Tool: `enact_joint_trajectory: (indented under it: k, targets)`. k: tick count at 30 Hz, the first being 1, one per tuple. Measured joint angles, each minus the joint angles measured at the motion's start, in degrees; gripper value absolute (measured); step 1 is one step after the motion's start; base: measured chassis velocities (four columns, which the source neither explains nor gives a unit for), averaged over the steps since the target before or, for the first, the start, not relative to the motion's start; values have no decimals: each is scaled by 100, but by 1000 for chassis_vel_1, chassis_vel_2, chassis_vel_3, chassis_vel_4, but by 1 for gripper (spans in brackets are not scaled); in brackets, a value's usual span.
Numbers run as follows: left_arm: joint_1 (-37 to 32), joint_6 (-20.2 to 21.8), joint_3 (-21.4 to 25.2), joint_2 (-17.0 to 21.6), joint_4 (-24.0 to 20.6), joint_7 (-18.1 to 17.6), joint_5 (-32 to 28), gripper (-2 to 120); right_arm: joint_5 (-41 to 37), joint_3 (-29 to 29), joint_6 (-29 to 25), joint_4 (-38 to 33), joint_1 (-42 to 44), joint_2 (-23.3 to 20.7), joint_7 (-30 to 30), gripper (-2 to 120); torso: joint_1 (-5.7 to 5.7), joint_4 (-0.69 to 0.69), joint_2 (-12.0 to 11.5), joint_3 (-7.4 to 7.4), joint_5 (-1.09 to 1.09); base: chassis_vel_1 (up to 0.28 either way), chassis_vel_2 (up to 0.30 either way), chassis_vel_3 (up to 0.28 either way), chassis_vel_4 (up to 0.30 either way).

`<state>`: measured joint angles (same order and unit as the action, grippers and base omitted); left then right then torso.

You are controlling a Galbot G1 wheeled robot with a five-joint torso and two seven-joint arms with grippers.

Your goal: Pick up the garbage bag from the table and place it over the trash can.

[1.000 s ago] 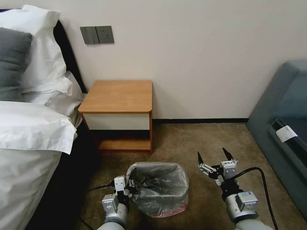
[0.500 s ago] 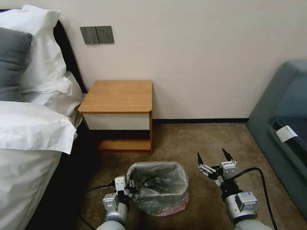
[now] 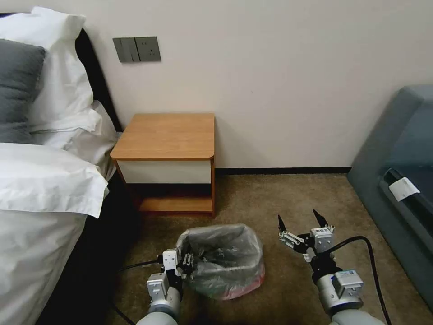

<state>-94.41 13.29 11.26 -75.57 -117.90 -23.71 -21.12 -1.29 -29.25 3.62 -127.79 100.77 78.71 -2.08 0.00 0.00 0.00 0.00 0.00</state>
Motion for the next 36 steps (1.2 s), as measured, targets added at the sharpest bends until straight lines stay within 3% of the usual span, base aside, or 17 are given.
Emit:
enact_joint_trajectory:
  k: [8,9,13,23,28,34,36]
  targets:
    - [12,-92,55,11,16,104,279,82,-1,17,1,0,-1,0,-4,100,0,0,0,0,0,0,0,0,0]
    - [9,-118,104,24,10,122,340,91,-10,18,2,-1,5,1,-4,100,0,0,0,0,0,0,0,0,0]
    - [-32,-209,236,60,-85,228,417,100,-62,19,3,-4,27,10,-4,100,0,0,0,0,0,0,0,0,0]
    - [-224,-642,747,174,-442,641,516,100,-118,-21,-132,1,165,109,24,100,0,1,0,0,-1,0,0,0,0]
    - [-529,-1101,1217,213,-735,1028,705,100,-149,-92,-468,89,346,289,116,100,0,1,0,0,-1,0,0,0,0]
    - [-1057,-1627,2044,-11,-1122,1571,1084,100,-296,-204,-1026,148,641,523,195,100,0,0,0,0,0,0,0,0,0]
    - [-1344,-1835,2511,-206,-1288,1813,1108,100,-347,-256,-1243,147,795,631,222,100,0,0,0,0,0,0,0,0,0]
